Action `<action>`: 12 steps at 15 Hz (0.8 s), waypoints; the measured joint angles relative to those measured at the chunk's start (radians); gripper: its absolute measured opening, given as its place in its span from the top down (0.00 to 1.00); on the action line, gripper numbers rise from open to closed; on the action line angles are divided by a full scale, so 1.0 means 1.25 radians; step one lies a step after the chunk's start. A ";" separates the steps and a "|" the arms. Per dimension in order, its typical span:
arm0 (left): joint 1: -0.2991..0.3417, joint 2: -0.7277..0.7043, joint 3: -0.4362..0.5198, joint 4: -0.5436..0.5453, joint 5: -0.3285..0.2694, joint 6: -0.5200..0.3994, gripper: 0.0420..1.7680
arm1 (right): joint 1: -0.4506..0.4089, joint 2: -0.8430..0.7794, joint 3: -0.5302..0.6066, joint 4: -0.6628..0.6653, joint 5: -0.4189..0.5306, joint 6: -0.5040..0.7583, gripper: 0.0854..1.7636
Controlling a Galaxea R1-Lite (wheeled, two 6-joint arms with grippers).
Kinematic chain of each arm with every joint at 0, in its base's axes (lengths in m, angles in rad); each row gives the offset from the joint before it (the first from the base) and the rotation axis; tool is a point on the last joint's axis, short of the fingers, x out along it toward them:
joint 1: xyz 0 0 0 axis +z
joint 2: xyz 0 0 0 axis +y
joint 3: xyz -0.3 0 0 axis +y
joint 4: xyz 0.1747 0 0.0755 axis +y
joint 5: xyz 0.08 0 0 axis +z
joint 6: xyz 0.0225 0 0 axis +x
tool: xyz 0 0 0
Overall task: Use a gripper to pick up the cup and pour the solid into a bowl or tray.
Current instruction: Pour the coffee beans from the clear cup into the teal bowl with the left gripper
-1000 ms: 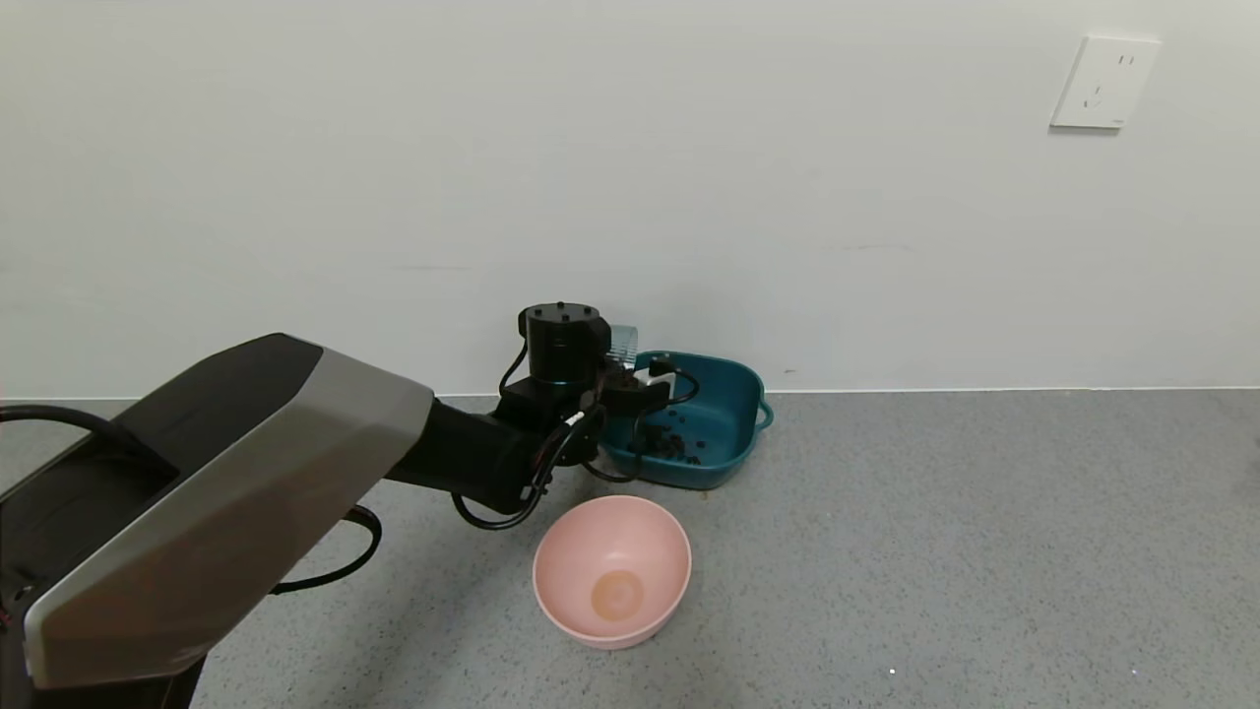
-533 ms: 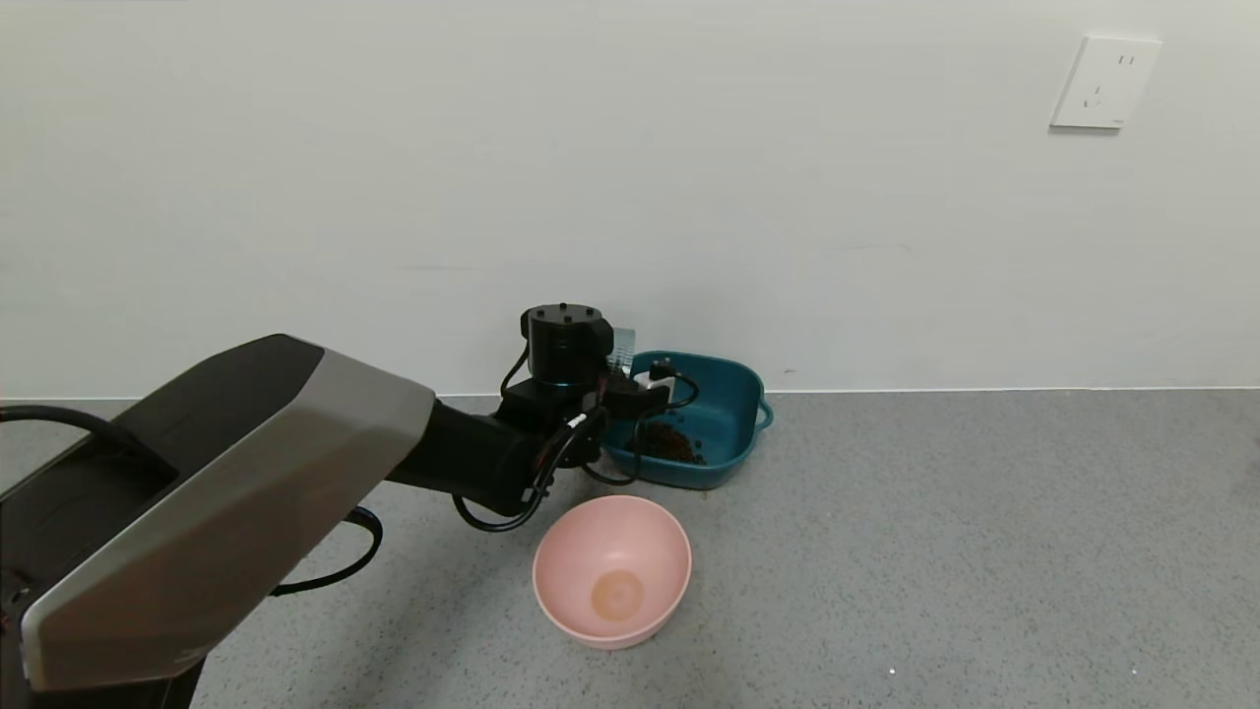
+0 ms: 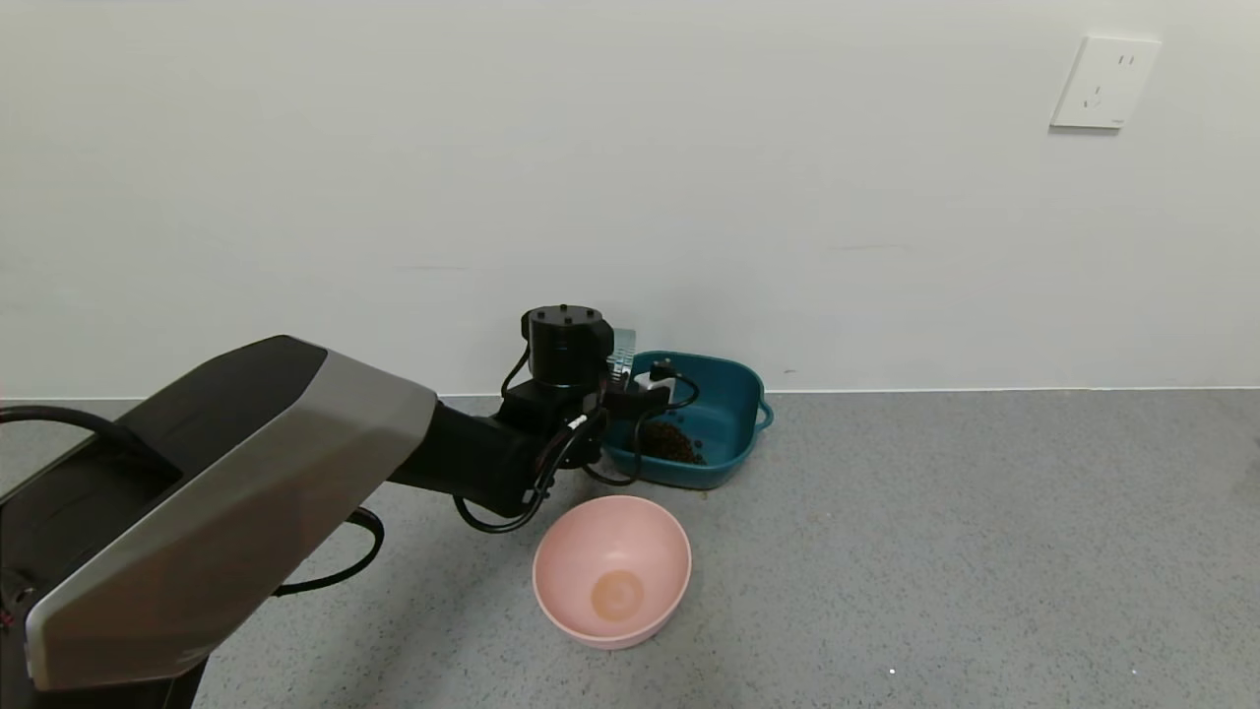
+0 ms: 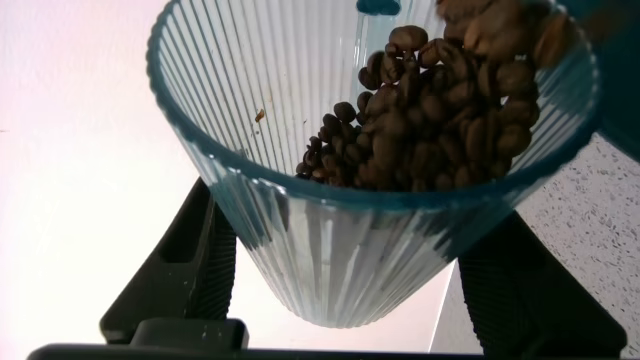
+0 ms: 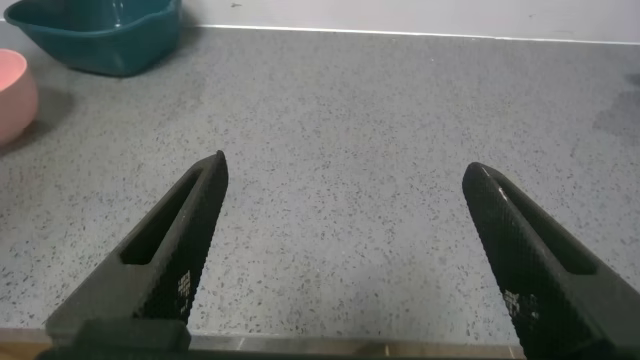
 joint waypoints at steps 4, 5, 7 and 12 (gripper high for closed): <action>0.000 0.001 0.003 -0.004 -0.001 0.000 0.28 | 0.000 0.000 0.000 0.000 0.000 0.000 0.03; 0.000 0.001 0.004 -0.005 -0.001 0.000 0.28 | 0.000 0.000 0.000 0.000 0.000 0.000 0.03; 0.000 0.001 0.007 -0.011 -0.001 -0.001 0.29 | 0.000 0.000 0.000 0.000 0.000 0.000 0.03; -0.001 -0.001 0.025 -0.041 -0.003 -0.012 0.29 | 0.000 0.000 0.000 0.000 0.000 0.000 0.03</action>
